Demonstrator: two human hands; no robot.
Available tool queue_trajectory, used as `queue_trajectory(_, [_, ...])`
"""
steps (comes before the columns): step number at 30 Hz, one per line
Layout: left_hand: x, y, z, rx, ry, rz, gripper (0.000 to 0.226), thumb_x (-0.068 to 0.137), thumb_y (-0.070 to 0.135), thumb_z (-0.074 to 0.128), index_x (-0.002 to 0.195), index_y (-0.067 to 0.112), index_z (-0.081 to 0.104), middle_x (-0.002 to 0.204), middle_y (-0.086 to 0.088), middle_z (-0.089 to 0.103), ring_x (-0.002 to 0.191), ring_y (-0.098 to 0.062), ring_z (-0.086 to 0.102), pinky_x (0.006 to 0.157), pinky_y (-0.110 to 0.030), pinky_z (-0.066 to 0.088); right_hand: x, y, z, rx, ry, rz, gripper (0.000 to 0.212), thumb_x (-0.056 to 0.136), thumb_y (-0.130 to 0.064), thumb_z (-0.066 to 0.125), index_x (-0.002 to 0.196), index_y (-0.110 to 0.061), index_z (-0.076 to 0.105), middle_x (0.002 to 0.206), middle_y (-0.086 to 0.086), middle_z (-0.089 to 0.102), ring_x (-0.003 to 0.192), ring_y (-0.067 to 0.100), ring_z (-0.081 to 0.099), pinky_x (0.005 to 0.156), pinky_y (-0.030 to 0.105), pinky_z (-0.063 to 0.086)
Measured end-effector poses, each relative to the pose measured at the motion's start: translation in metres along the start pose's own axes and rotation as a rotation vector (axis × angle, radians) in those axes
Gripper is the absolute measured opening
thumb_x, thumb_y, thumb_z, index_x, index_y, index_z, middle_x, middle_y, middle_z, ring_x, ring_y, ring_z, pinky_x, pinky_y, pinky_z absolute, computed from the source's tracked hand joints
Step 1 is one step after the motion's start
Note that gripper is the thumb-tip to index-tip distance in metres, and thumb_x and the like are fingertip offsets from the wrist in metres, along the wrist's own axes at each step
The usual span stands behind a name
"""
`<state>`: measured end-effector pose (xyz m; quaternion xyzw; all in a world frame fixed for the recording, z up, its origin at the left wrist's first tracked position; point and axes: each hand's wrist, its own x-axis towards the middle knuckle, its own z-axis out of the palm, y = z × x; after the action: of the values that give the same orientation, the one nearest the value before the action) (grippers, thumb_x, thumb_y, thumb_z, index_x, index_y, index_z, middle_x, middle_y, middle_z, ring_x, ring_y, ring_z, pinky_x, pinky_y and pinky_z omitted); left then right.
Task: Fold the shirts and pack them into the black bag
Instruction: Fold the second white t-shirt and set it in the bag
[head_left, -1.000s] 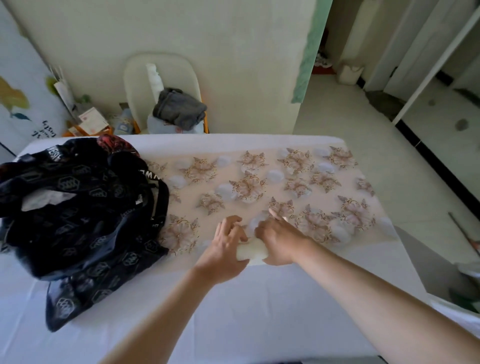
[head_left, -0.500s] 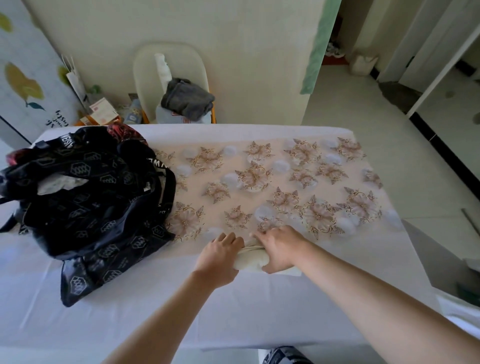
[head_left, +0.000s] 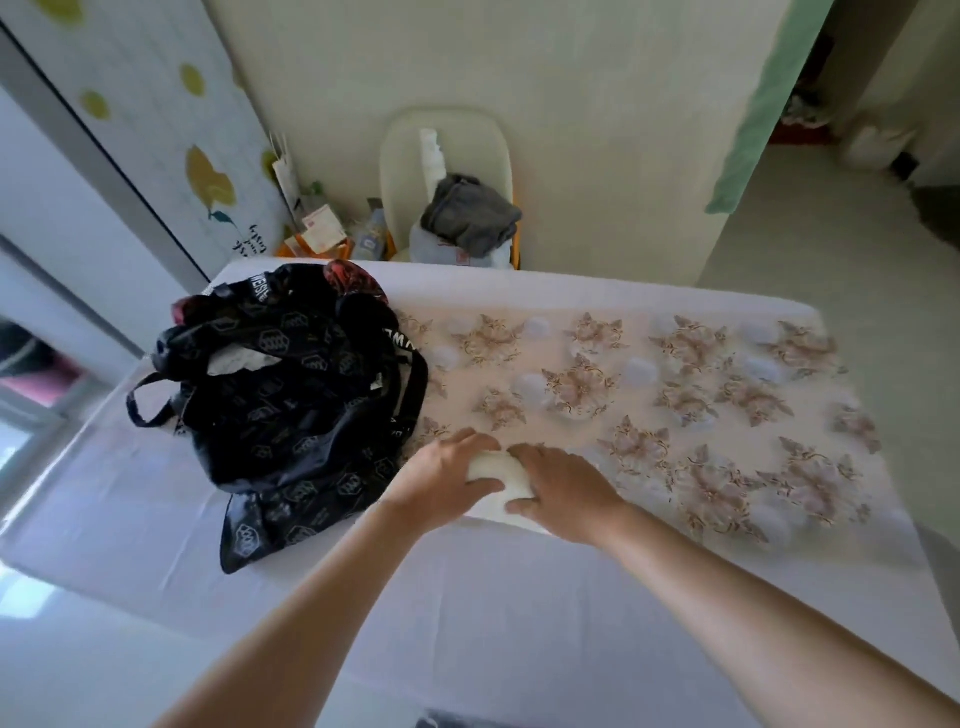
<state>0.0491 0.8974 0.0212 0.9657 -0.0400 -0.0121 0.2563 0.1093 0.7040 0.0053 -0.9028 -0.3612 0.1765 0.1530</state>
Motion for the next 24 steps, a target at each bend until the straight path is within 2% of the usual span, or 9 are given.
queue_trajectory(6, [-0.005, -0.06, -0.087, -0.027, 0.215, -0.027, 0.043, 0.085, 0.045, 0.071, 0.123, 0.03, 0.059, 0.117, 0.016, 0.05, 0.093, -0.006, 0.053, 0.074, -0.02, 0.044, 0.088, -0.067, -0.04, -0.021, 0.112, -0.137, 0.059, 0.089, -0.056, 0.061, 0.139, -0.029, 0.042, 0.127, -0.006, 0.056, 0.112, 0.02, 0.056, 0.086, 0.038, 0.048])
queue_trajectory(8, [-0.009, -0.091, -0.113, -0.035, 0.271, -0.067, 0.04, 0.084, 0.045, 0.071, 0.121, 0.033, 0.06, 0.114, 0.018, 0.05, 0.093, -0.006, 0.053, 0.074, -0.021, 0.045, 0.121, -0.1, -0.045, -0.022, 0.108, -0.167, 0.057, 0.091, -0.055, 0.06, 0.138, -0.029, 0.043, 0.13, -0.007, 0.052, 0.113, 0.02, 0.054, 0.085, 0.04, 0.048])
queue_trajectory(11, [-0.016, -0.15, -0.15, 0.005, 0.306, -0.099, 0.037, 0.085, 0.045, 0.069, 0.119, 0.031, 0.063, 0.112, 0.015, 0.054, 0.101, -0.01, 0.053, 0.084, -0.028, 0.046, 0.172, -0.152, -0.045, -0.047, 0.102, -0.186, 0.055, 0.091, -0.054, 0.06, 0.137, -0.029, 0.044, 0.13, -0.007, 0.05, 0.117, 0.019, 0.051, 0.088, 0.041, 0.048])
queue_trajectory(13, [-0.022, -0.193, -0.174, 0.054, 0.344, -0.054, 0.037, 0.087, 0.045, 0.06, 0.12, 0.028, 0.064, 0.115, 0.012, 0.058, 0.107, -0.014, 0.053, 0.093, -0.035, 0.046, 0.205, -0.186, -0.042, -0.057, 0.072, -0.171, 0.054, 0.09, -0.053, 0.061, 0.136, -0.028, 0.046, 0.129, -0.007, 0.052, 0.118, 0.018, 0.05, 0.088, 0.039, 0.047])
queue_trajectory(16, [-0.022, -0.249, -0.204, 0.15, 0.481, -0.005, 0.039, 0.092, 0.028, 0.044, 0.125, 0.022, 0.062, 0.123, 0.006, 0.06, 0.118, -0.021, 0.052, 0.103, -0.043, 0.041, 0.244, -0.227, -0.029, 0.068, -0.035, -0.065, 0.042, 0.088, -0.051, 0.062, 0.123, -0.032, 0.05, 0.113, -0.01, 0.06, 0.102, 0.017, 0.059, 0.084, 0.041, 0.05])
queue_trajectory(18, [-0.012, -0.279, -0.218, 0.287, 0.549, 0.018, 0.041, 0.087, 0.011, 0.051, 0.125, 0.02, 0.063, 0.124, 0.004, 0.061, 0.121, -0.022, 0.05, 0.106, -0.041, 0.036, 0.263, -0.241, -0.013, 0.151, -0.086, 0.014, 0.04, 0.089, -0.048, 0.061, 0.123, -0.031, 0.049, 0.102, -0.012, 0.061, 0.089, 0.014, 0.061, 0.081, 0.039, 0.051])
queue_trajectory(20, [0.003, -0.301, -0.225, 0.468, 0.471, 0.103, 0.053, 0.078, 0.004, 0.064, 0.127, 0.021, 0.063, 0.13, 0.001, 0.06, 0.127, -0.025, 0.048, 0.112, -0.042, 0.031, 0.275, -0.248, 0.004, 0.124, -0.12, 0.054, 0.048, 0.092, -0.047, 0.058, 0.133, -0.027, 0.045, 0.105, -0.011, 0.061, 0.092, 0.015, 0.06, 0.082, 0.039, 0.05])
queue_trajectory(23, [0.023, -0.326, -0.223, 0.742, 0.089, 0.163, 0.065, 0.086, 0.021, 0.064, 0.146, 0.03, 0.043, 0.152, -0.004, 0.04, 0.143, -0.029, 0.028, 0.121, -0.046, 0.013, 0.286, -0.251, 0.022, 0.012, -0.152, 0.071, 0.052, 0.096, -0.046, 0.053, 0.142, -0.027, 0.036, 0.121, -0.003, 0.059, 0.105, 0.023, 0.059, 0.086, 0.041, 0.048])
queue_trajectory(24, [0.029, -0.333, -0.222, 0.813, -0.013, 0.149, 0.063, 0.09, 0.028, 0.061, 0.149, 0.032, 0.038, 0.153, -0.003, 0.038, 0.143, -0.028, 0.028, 0.121, -0.045, 0.013, 0.288, -0.252, 0.026, -0.009, -0.161, 0.062, 0.052, 0.097, -0.046, 0.052, 0.142, -0.026, 0.036, 0.124, -0.001, 0.058, 0.107, 0.025, 0.059, 0.086, 0.042, 0.048])
